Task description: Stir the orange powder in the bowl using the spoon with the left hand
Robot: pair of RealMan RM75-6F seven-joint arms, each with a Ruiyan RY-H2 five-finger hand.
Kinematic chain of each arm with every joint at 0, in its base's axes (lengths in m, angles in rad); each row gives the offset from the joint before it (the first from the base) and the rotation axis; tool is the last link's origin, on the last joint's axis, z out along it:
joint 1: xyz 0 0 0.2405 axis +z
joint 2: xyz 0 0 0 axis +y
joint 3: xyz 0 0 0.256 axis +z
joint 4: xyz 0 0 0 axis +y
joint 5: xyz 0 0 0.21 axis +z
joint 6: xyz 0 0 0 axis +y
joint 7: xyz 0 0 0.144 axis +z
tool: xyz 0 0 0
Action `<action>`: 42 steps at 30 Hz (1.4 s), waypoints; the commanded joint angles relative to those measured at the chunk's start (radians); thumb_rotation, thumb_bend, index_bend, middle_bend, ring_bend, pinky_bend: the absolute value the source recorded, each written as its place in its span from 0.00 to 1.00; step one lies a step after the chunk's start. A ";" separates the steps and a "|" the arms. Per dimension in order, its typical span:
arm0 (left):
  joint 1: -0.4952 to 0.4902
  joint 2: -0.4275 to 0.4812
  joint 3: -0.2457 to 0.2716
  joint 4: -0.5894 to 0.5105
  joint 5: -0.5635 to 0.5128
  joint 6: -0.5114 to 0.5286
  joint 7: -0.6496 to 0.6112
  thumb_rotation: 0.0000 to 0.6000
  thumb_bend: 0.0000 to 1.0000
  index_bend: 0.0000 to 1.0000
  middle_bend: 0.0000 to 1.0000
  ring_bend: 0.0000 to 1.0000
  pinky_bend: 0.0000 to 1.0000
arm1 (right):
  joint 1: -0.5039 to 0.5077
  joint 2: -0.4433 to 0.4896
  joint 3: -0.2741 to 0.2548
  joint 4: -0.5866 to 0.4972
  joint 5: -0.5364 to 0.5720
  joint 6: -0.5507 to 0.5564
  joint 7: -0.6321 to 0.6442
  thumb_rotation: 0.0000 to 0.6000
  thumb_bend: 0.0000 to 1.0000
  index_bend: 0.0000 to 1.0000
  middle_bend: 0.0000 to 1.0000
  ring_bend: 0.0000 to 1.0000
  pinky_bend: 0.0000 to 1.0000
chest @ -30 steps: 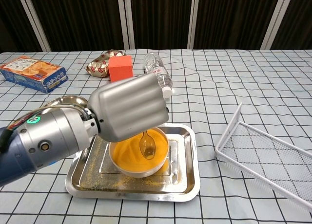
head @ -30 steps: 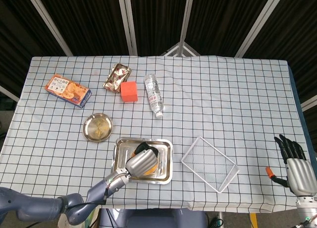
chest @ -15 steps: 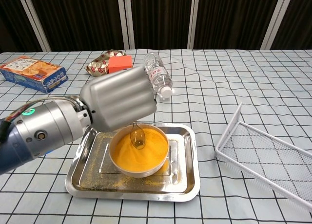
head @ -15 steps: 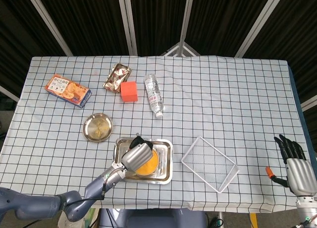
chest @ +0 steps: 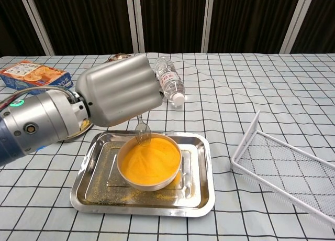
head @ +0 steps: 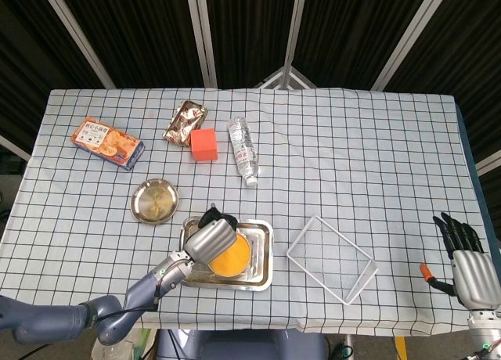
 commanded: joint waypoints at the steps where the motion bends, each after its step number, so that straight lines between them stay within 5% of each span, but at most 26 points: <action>1: -0.014 0.001 0.004 0.008 0.016 -0.014 0.006 1.00 0.81 0.84 1.00 0.92 0.96 | 0.000 0.001 0.000 -0.001 0.001 -0.001 0.003 1.00 0.36 0.00 0.00 0.00 0.00; 17: -0.069 0.048 0.023 0.019 0.069 -0.101 0.112 1.00 0.81 0.84 1.00 0.92 0.96 | 0.001 0.004 -0.002 -0.003 -0.001 -0.004 0.010 1.00 0.36 0.00 0.00 0.00 0.00; 42: -0.044 -0.057 0.043 0.030 0.072 -0.088 0.078 1.00 0.81 0.84 1.00 0.92 0.96 | 0.001 0.004 -0.001 -0.004 0.001 -0.005 0.010 1.00 0.36 0.00 0.00 0.00 0.00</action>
